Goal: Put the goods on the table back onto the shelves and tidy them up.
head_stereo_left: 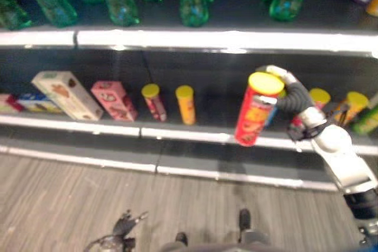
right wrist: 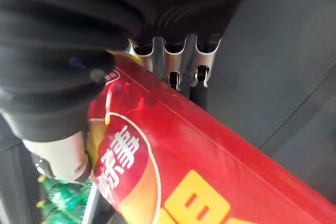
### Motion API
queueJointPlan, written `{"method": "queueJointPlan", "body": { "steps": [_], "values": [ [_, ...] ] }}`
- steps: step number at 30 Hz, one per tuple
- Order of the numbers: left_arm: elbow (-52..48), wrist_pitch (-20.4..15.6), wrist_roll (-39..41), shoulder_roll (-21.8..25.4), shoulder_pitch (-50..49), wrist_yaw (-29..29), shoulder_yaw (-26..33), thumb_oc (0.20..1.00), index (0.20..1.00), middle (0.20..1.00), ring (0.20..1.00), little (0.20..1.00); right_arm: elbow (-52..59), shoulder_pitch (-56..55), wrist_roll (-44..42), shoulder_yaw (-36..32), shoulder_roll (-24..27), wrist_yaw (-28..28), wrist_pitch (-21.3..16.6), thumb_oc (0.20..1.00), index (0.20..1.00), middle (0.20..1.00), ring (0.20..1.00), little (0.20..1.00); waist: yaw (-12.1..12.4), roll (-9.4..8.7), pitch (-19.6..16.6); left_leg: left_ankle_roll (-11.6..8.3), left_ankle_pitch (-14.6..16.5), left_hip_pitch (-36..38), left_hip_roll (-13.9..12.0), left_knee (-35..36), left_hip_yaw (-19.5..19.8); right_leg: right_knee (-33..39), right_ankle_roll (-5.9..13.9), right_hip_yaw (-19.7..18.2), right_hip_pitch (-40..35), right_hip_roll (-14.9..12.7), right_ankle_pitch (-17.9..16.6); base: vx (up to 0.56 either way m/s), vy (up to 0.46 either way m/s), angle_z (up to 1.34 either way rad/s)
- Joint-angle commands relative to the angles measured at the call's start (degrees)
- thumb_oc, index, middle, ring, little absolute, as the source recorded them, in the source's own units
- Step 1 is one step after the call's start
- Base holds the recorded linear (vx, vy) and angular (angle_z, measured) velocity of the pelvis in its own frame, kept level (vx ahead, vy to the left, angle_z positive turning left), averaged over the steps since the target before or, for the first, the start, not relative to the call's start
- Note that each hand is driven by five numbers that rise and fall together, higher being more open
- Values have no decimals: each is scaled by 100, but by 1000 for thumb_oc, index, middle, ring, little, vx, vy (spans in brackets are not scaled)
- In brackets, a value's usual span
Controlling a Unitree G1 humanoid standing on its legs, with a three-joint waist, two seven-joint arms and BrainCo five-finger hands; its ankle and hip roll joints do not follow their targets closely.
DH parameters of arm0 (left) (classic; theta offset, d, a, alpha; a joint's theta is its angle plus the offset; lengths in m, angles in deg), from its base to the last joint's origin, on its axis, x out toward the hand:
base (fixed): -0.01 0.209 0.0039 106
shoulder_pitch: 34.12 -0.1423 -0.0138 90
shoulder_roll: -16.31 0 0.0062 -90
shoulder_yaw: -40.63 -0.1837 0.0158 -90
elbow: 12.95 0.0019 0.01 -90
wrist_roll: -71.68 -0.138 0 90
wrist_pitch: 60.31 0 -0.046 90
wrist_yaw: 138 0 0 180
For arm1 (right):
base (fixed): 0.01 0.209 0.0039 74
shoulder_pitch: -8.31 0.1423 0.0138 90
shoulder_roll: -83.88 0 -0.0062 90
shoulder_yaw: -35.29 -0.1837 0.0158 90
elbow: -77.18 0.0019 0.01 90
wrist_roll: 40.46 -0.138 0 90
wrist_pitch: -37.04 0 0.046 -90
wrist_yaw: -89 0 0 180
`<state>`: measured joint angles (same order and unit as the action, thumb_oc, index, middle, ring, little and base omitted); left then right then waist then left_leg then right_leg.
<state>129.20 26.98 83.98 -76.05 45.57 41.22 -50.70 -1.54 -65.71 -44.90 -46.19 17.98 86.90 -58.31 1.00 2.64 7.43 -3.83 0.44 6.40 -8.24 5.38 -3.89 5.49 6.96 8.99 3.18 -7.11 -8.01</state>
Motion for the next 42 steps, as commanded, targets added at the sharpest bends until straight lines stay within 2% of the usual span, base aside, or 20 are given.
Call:
{"method": "queueJointPlan", "body": {
  "steps": [1, 8, 12, 14, 16, 31, 42],
  "values": [
    [11, -98, -124, 495, -25, 27, -64, 1000, 1000, 1000, 1000, 1000, 373, 98, -7, -256, -70, 50, -246, 200, 200, 200, 200, 200, 70, -269, -247, -281, 85, -163, -67, -79, -7, -333, 381, 110, -216, -704, 383, 104, -59, 12],
    [15, -97, -156, 535, 26, 2, -113, 1000, 1000, 1000, 1000, 1000, 372, 55, 206, -205, -205, 120, -273, 200, 200, 200, 200, 200, 55, -171, 47, -269, 134, -435, -43, -283, 97, -532, 393, 151, -19, -813, 442, -6, -5, 5],
    [-169, -157, -29, 657, 212, -151, -234, 1000, 1000, 1000, 1000, 1000, 254, 488, 646, -141, -216, 525, -285, 200, 200, 200, 200, 200, 49, -18, 595, -234, 196, -1013, 58, -706, 154, -927, 373, 12, 581, -1017, 438, -176, 23, 4],
    [-216, -178, 5, 666, 226, -168, -251, 1000, 1000, 1000, 1000, 1000, 217, 578, 715, -136, -222, 607, -278, 200, 200, 200, 200, 200, 54, 11, 676, -226, 217, -1143, 77, -812, 158, -994, 368, -19, 705, -1050, 437, -111, 17, 2],
    [-424, -207, 113, 720, 279, -214, -347, 1000, 1000, 1000, 1000, 1000, 23, 890, 937, -74, -230, 845, -246, 200, 200, 200, 200, 200, 85, 125, 910, -211, 239, -1449, 114, -1039, 173, -1142, 355, -80, 978, -1123, 437, -117, 22, 2],
    [-1124, -314, 506, 783, 407, -361, -681, 1000, 1000, 1000, 1000, 1000, -639, 1856, 1721, -186, -339, 1926, -149, 200, 200, 200, 200, 200, 189, 496, 1405, -221, 363, -2122, 252, -1520, 341, -1663, 335, -197, 1605, -1350, 553, -26, -2, 3],
    [-1211, -426, 586, 840, 505, -523, -729, 1000, 1000, 1000, 1000, 1000, -1115, 2606, 3050, -41, 175, 2686, 100, 200, 200, 200, 200, 200, 256, 718, 1562, -216, 358, -2429, 356, -1583, 395, -1786, 345, -258, 1935, -1416, 562, -11, 1, 6]
  ]
}}
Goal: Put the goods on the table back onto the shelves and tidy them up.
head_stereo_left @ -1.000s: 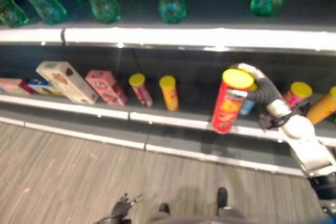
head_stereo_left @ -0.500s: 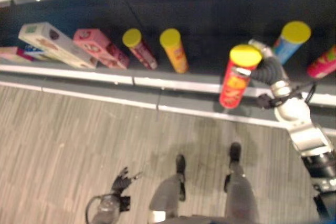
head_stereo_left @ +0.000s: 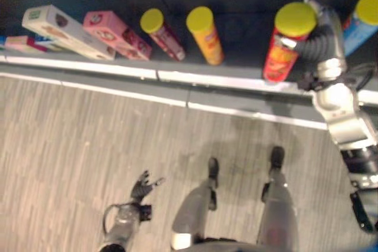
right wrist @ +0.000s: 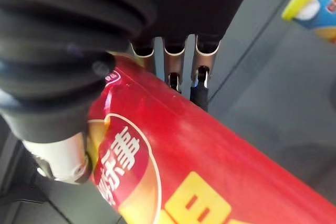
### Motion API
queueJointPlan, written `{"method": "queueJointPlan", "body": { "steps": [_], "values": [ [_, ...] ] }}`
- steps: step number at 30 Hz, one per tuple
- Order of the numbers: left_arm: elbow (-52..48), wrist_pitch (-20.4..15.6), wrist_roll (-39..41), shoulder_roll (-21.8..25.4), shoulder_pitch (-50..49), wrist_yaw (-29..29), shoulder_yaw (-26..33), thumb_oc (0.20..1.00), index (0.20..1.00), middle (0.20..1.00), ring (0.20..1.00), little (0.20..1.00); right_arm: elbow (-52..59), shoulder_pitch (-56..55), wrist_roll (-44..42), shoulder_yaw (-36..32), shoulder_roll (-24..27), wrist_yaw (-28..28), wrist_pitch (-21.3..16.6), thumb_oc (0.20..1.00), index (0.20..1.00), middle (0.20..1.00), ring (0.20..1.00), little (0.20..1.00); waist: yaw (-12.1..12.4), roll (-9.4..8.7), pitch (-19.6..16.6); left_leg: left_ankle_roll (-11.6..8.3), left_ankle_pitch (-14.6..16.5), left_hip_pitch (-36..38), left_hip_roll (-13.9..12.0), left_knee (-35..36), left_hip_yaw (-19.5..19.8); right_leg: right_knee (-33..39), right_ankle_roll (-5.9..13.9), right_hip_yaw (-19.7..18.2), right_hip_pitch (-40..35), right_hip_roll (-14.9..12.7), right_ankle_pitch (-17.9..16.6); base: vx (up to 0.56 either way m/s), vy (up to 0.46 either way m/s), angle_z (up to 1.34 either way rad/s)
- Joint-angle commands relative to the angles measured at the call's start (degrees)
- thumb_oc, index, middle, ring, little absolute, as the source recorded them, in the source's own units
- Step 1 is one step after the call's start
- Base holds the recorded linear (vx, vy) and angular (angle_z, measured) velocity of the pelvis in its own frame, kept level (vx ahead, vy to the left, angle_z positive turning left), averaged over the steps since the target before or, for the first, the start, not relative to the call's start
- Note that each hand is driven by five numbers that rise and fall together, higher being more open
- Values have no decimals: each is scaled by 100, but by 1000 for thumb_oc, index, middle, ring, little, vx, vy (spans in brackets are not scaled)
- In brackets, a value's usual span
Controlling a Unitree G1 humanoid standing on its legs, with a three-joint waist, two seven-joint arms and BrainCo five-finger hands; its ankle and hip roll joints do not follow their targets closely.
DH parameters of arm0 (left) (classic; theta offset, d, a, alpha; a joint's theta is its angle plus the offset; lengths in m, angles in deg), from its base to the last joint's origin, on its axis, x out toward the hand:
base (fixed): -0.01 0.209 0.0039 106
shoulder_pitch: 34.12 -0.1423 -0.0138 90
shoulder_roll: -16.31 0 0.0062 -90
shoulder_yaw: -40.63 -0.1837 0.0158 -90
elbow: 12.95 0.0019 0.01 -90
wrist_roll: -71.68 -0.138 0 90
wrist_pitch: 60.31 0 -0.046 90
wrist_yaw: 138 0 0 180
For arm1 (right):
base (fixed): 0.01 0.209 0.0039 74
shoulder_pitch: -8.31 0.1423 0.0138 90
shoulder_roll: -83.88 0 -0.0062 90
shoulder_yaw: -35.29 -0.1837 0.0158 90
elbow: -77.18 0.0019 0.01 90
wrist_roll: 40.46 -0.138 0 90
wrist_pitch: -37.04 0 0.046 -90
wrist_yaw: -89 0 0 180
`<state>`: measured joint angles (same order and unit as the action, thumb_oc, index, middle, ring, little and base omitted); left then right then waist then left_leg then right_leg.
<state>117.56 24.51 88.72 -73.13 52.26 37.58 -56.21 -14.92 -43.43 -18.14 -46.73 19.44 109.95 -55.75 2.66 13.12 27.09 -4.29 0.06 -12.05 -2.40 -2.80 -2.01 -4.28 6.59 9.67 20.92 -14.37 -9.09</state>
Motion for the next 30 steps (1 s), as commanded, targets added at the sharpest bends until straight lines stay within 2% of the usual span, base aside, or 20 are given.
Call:
{"method": "queueJointPlan", "body": {
  "steps": [1, 15, 30],
  "values": [
    [-55, -187, 115, 561, -150, -170, -178, 1000, 1000, 1000, 1000, 1000, 152, 413, 442, 44, 77, 411, -119, 200, 200, 200, 200, 200, 96, -312, -387, -170, 392, -607, -218, -768, 207, -814, 387, -325, 186, -700, 670, 0, 0, 0],
    [-212, -279, 260, 621, -99, -197, -239, 1000, 1000, 1000, 1000, 1000, -559, 928, 578, 272, 399, 788, 43, 200, 200, 200, 200, 200, 169, -54, -269, -183, 323, -918, -140, -718, 257, -874, 426, -374, 544, -738, 652, 0, -1, 1],
    [-234, -335, 277, 602, -72, -250, -340, 1000, 1000, 1000, 1000, 1000, -1109, 1452, 655, 413, 508, 1170, 216, 200, 200, 200, 200, 200, 277, 62, -313, -180, 245, -1054, -82, -626, 308, -874, 449, -346, 726, -784, 586, 0, 0, 0]
  ]
}}
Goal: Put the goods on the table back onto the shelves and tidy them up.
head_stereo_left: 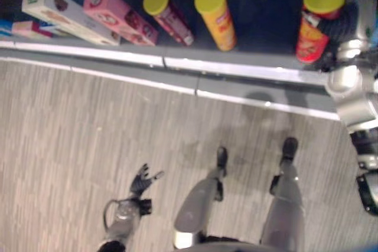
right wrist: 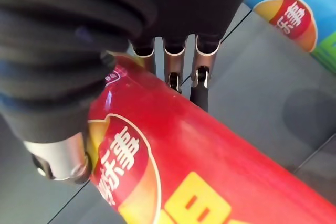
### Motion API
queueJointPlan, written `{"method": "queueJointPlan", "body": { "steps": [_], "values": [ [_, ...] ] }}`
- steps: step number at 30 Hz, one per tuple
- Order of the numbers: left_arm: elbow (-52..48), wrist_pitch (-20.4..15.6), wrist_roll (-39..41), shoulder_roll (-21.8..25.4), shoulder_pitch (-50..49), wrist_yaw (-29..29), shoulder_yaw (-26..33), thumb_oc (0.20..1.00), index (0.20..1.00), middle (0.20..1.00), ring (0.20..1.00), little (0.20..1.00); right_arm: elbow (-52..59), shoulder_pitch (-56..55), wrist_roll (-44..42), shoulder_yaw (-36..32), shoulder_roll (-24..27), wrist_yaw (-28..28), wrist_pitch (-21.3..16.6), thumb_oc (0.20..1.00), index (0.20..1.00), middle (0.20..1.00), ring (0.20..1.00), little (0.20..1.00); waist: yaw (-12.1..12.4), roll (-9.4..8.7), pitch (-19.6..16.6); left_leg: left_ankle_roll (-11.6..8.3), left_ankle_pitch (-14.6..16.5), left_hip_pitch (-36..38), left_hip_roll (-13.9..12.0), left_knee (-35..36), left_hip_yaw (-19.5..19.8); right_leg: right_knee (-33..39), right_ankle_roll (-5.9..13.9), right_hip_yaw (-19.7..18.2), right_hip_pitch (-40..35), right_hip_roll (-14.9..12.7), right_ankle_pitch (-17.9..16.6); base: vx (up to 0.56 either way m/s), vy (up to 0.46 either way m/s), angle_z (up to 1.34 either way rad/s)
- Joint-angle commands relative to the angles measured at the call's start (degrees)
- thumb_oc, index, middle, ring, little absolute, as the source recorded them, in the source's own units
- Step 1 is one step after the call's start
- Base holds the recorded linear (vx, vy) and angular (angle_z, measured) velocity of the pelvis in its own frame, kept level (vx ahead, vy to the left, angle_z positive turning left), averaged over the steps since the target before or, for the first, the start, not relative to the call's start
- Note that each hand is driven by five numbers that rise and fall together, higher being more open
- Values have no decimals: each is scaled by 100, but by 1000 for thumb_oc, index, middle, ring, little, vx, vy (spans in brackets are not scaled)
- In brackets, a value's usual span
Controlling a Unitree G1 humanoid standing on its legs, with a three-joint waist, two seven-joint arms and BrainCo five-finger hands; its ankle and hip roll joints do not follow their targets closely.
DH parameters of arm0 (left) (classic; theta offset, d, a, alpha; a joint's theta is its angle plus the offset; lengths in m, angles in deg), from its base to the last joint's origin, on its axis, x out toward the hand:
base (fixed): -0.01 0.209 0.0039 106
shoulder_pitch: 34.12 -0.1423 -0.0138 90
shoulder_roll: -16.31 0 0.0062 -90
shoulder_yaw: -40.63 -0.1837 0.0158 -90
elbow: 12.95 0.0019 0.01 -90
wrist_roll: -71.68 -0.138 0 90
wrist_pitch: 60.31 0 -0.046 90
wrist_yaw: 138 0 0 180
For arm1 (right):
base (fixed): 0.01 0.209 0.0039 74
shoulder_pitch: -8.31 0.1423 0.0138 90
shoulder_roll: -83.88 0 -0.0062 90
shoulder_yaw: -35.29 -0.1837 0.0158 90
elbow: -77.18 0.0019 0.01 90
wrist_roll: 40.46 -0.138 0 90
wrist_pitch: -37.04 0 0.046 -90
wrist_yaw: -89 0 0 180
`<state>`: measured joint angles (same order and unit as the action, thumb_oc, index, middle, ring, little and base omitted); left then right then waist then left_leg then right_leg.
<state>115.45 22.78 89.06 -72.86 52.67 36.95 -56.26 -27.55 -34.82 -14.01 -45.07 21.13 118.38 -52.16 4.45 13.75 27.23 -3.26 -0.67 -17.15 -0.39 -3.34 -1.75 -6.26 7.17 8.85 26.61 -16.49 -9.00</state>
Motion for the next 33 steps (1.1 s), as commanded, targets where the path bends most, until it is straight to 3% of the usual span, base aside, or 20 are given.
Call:
{"method": "queueJointPlan", "body": {
  "steps": [1, 18, 19, 20, 33],
  "values": [
    [-33, -177, 250, 591, -111, -206, -369, 1000, 1000, 1000, 1000, 1000, 46, 693, 252, 304, 353, 397, -101, 200, 200, 200, 200, 200, 129, 25, -322, -287, 336, -548, -286, -565, 297, -701, 398, -259, 150, -569, 617, 0, 0, 0],
    [15, -200, 247, 559, -83, -261, -415, 1000, 1000, 1000, 1000, 1000, -163, 804, 351, 484, 336, 485, 2, 200, 200, 200, 200, 200, 201, 96, -340, -297, 320, -669, -226, -596, 336, -723, 415, -257, 223, -621, 605, 1, 1, 1],
    [33, -200, 249, 555, -76, -266, -411, 1000, 1000, 1000, 1000, 1000, -159, 806, 349, 477, 325, 485, 1, 379, 379, 379, 379, 379, 198, 96, -340, -298, 321, -670, -226, -591, 331, -715, 416, -257, 225, -619, 606, 0, 0, 0],
    [61, -186, 238, 552, -71, -270, -402, 1000, 1000, 1000, 1000, 1000, -156, 779, 334, 459, 312, 497, 14, 1000, 1000, 1000, 1000, 1000, 193, 89, -343, -299, 326, -680, -222, -604, 326, -730, 415, -263, 237, -614, 599, 0, 0, 0],
    [55, -168, 205, 529, -58, -307, -394, 1000, 1000, 1000, 1000, 1000, -94, 639, 338, 373, 241, 570, 53, 1000, 1000, 1000, 1000, 1000, 151, 48, -360, -315, 310, -685, -218, -599, 322, -657, 417, -283, 196, -610, 555, 0, 0, 0]
  ]
}}
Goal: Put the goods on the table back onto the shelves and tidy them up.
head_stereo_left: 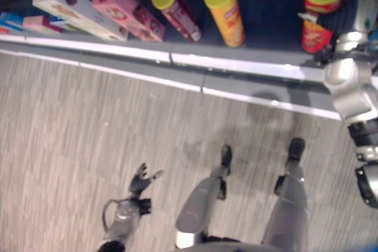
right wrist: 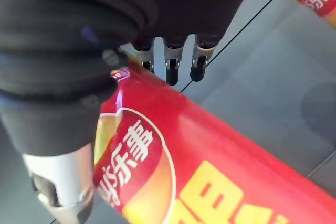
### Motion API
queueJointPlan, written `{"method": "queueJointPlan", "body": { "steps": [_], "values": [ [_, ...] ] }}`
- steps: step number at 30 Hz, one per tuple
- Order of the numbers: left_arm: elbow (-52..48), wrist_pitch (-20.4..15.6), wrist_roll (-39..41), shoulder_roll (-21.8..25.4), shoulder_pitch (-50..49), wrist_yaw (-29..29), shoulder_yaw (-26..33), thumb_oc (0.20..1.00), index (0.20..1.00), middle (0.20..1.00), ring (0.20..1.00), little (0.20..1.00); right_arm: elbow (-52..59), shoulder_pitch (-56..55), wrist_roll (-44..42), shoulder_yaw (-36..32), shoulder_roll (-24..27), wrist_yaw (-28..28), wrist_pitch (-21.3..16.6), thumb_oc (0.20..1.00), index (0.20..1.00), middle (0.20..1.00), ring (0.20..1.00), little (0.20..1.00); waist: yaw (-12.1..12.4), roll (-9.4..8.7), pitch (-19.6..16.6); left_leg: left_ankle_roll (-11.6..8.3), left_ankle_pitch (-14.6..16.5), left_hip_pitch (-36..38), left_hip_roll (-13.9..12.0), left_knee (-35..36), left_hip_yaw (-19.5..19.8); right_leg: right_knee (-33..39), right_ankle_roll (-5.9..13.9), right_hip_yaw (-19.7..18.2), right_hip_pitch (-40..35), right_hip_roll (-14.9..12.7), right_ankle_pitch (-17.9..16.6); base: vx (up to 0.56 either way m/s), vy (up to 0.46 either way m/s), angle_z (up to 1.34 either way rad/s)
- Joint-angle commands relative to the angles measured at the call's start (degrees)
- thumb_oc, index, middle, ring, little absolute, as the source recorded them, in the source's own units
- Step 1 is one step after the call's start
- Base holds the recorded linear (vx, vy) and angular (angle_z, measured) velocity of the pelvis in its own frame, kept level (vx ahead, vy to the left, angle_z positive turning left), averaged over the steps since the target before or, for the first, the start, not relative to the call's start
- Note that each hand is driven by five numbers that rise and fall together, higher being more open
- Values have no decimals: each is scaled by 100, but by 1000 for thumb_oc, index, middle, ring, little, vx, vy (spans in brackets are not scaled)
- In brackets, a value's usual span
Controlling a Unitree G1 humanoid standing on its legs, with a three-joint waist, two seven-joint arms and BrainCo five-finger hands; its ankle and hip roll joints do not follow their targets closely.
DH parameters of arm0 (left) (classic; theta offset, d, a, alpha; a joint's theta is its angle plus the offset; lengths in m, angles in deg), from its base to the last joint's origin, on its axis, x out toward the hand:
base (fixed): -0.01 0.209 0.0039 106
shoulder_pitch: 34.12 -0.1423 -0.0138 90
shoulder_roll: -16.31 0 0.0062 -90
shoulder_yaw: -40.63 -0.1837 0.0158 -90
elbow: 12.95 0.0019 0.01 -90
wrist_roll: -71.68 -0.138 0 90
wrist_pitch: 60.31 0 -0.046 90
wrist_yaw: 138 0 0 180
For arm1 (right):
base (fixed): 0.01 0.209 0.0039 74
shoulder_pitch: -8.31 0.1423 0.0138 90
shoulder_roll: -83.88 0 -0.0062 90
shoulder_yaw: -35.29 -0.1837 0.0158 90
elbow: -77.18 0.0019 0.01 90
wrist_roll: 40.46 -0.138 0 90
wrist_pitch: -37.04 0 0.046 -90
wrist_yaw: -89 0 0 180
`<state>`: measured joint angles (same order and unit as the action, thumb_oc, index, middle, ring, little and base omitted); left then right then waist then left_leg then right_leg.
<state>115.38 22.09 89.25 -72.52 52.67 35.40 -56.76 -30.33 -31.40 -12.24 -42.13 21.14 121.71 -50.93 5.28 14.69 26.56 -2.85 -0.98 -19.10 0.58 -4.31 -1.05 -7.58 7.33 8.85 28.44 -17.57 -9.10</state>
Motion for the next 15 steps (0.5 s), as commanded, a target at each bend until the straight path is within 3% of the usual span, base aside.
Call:
{"method": "queueJointPlan", "body": {
  "steps": [1, 6, 15],
  "values": [
    [54, -95, 188, 494, -61, -150, -343, 1000, 1000, 1000, 1000, 1000, 206, 268, 166, 65, 226, 239, -70, 1000, 1000, 1000, 1000, 1000, 66, -49, -296, -356, 341, -482, -318, -495, 248, -518, 403, -281, 1, -499, 562, 0, 0, 0],
    [64, -44, 133, 515, -107, -135, -350, 1000, 1000, 1000, 1000, 1000, 457, -9, 97, -89, 158, 201, -112, 1000, 1000, 1000, 1000, 1000, 44, -111, -410, -374, 321, -305, -365, -359, 245, -308, 430, -217, -218, -479, 515, 0, 0, 0],
    [210, 77, 241, 412, -247, 6, -330, 1000, 1000, 1000, 1000, 1000, 942, -599, -1852, -645, -482, -288, -785, 1000, 1000, 1000, 1000, 1000, 16, -172, -648, -449, -70, 107, -479, 502, 157, 255, 483, -127, -479, -365, 268, 13, -10, -2]
  ]
}}
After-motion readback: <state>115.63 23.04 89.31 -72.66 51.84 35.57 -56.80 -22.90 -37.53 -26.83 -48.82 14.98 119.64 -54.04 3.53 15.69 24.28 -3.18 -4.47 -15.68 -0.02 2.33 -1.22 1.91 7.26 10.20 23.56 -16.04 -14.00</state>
